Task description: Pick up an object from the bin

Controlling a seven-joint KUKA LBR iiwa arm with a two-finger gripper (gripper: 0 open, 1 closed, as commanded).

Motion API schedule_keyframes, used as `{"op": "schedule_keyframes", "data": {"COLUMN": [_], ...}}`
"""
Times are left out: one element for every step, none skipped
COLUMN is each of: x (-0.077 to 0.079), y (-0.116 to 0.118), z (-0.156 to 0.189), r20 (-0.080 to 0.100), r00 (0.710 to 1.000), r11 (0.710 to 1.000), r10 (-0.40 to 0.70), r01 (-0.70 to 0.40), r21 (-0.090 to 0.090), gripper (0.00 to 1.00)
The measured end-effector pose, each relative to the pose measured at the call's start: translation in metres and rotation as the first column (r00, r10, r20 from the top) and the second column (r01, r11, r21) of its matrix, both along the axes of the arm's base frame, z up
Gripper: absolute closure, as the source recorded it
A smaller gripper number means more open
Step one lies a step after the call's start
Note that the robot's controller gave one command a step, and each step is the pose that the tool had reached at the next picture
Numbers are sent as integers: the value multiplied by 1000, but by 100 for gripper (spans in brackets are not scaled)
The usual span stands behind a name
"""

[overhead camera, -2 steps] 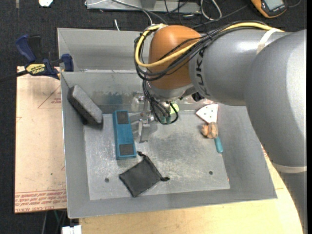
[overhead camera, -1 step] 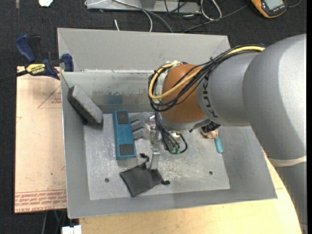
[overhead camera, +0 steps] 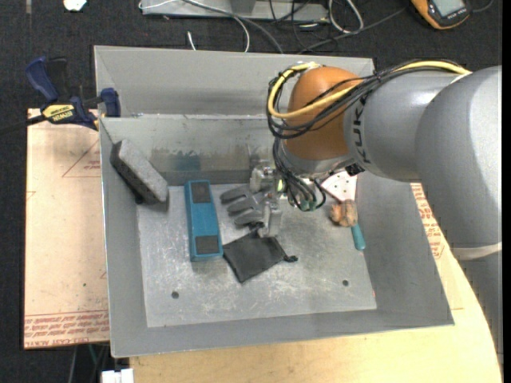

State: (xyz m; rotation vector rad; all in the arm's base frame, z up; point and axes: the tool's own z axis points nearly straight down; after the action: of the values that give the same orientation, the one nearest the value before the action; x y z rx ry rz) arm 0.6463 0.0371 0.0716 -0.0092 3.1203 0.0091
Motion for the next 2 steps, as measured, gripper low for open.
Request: {"op": "schedule_keyframes", "data": {"x": [4, -46], "y": [33, 35], "z": [-1, -1], "r20": [-28, -7], "r00": [978, 984], "r11": [979, 984], "r10": [-205, 179], "r01": [205, -180], "r21": [-1, -2], "gripper": [0, 0]}}
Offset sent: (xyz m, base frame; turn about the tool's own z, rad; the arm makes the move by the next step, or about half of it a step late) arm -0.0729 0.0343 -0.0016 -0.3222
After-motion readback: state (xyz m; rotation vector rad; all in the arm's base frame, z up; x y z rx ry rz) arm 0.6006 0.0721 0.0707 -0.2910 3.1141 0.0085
